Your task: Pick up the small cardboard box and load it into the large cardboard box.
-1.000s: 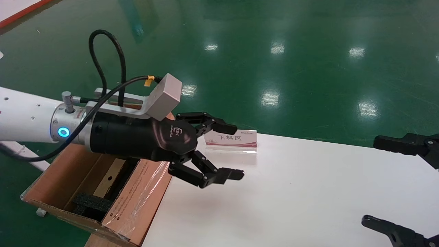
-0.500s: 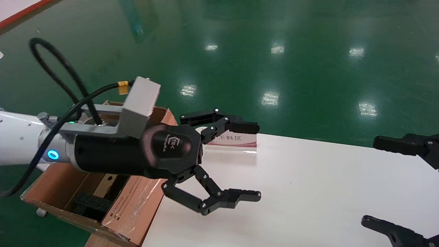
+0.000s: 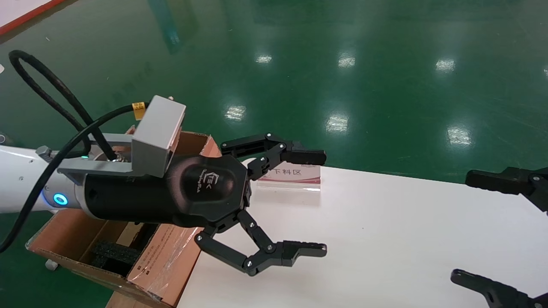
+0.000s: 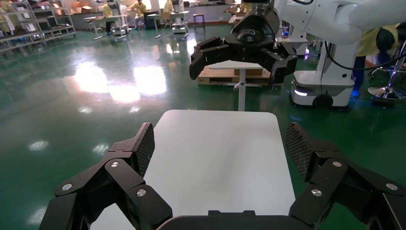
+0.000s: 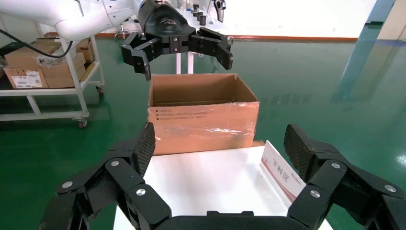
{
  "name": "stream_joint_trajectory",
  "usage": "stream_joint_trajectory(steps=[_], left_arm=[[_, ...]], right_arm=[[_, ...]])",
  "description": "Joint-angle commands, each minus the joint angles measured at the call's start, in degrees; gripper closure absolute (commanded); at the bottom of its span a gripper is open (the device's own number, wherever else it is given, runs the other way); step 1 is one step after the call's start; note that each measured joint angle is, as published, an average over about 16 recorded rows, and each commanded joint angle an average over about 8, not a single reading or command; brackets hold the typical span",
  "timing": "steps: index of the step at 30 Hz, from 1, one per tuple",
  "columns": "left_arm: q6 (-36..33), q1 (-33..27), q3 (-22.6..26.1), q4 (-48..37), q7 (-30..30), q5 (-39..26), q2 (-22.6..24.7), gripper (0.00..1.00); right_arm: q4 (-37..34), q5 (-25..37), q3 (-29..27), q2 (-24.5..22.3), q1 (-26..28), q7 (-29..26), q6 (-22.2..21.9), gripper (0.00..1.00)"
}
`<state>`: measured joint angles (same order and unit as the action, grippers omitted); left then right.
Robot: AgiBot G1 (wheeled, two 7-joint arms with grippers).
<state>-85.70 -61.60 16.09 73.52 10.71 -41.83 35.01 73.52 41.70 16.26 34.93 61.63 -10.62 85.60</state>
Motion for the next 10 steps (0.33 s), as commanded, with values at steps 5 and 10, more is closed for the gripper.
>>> stream_joint_trajectory(steps=[5,10], left_arm=[[0.0,0.0,0.0,0.0,0.0,0.0,0.0,0.0],[0.0,0.0,0.0,0.0,0.0,0.0,0.0,0.0]], right_arm=[[0.0,0.1,-0.1,0.0,0.0,-0.1,0.0,0.0],[0.0,0.1,-0.2,0.1,0.0,-0.1,0.1,0.0]])
